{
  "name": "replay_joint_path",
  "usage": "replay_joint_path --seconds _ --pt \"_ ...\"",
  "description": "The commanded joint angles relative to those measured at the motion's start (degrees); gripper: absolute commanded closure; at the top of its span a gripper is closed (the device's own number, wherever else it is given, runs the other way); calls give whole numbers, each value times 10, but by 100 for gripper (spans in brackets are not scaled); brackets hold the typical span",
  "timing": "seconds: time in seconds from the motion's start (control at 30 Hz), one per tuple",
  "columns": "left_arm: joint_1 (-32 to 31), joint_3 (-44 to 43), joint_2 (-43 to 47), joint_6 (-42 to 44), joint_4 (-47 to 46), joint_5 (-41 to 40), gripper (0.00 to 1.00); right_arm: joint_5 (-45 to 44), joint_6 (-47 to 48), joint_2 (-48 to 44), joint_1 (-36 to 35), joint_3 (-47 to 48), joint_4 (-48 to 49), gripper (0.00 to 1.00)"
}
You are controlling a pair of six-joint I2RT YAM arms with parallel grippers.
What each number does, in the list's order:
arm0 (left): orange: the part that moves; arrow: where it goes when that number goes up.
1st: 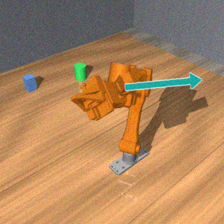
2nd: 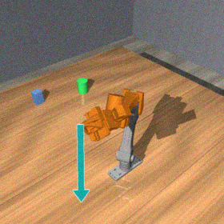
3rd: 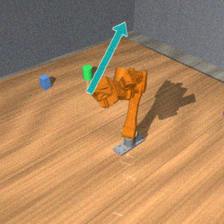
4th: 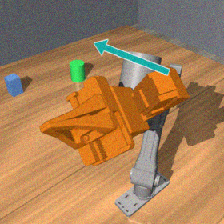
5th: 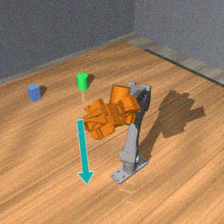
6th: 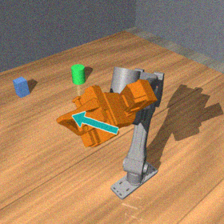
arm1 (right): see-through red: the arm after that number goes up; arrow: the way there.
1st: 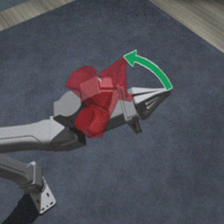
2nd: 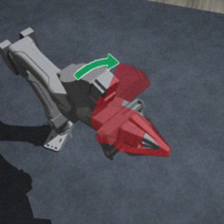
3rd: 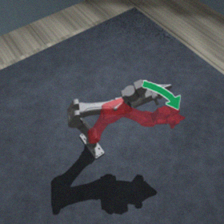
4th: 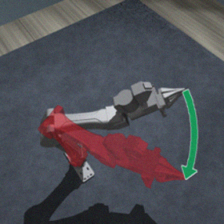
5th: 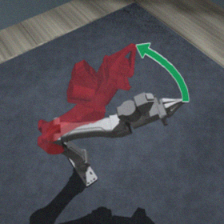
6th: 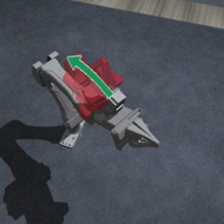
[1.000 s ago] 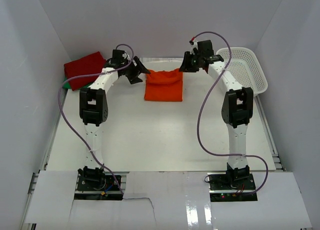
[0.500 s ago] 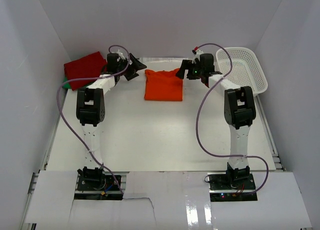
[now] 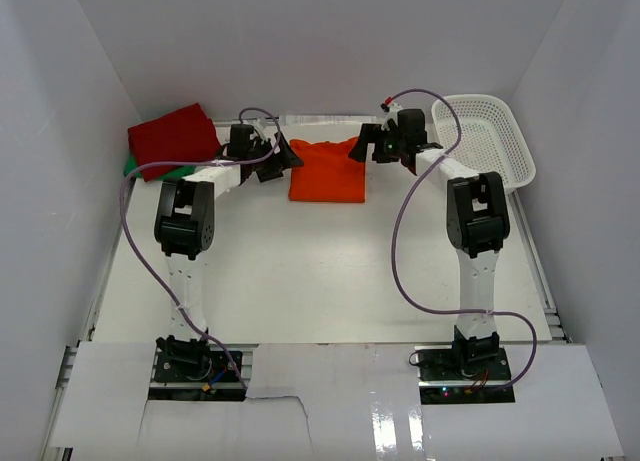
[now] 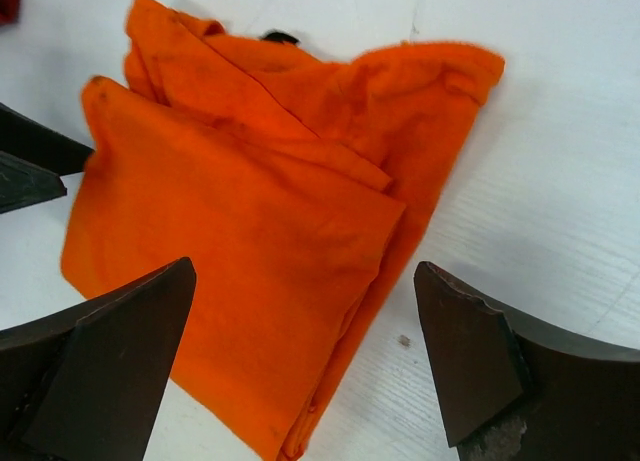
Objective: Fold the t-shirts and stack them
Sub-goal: Smooth out wrinkles on the folded tshirt
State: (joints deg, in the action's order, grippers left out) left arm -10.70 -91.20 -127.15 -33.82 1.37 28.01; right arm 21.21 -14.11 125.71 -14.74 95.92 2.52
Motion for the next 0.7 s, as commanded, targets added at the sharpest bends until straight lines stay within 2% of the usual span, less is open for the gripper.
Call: replay_joint_path --seconds 0.0,0.2,0.23,0.3,0.33,0.37,0.43,0.5,0.53,0.63,0.67 --pt "-21 -28 -16 52 42 -52 2 10 -2 37 2 34 -45 5" --pt "-31 -67 -55 53 70 -59 2 19 -18 62 1 30 -56 13" --pt "-33 -68 -56 54 72 -61 2 23 -18 65 1 20 -53 18" --pt "-35 -68 -57 56 76 -66 8 41 -23 71 1 15 -53 42" --pt "-35 -68 -60 54 78 -65 13 51 -24 75 1 13 -54 54" --pt "-35 -67 -60 54 83 -66 18 79 -25 84 1 10 -53 71" --pt "-37 -56 -56 53 86 -68 31 101 -33 87 0 2 -54 78" --pt "-41 -43 -48 52 97 -81 51 106 -36 71 -4 -44 -36 79" --pt "-46 -20 -42 48 97 -89 69 103 -36 60 -6 -65 -32 80" --pt "-54 43 -9 35 100 -116 91 91 -36 12 -14 -148 -9 81" --pt "-56 62 12 28 100 -118 92 90 -36 -17 -17 -191 -9 82"
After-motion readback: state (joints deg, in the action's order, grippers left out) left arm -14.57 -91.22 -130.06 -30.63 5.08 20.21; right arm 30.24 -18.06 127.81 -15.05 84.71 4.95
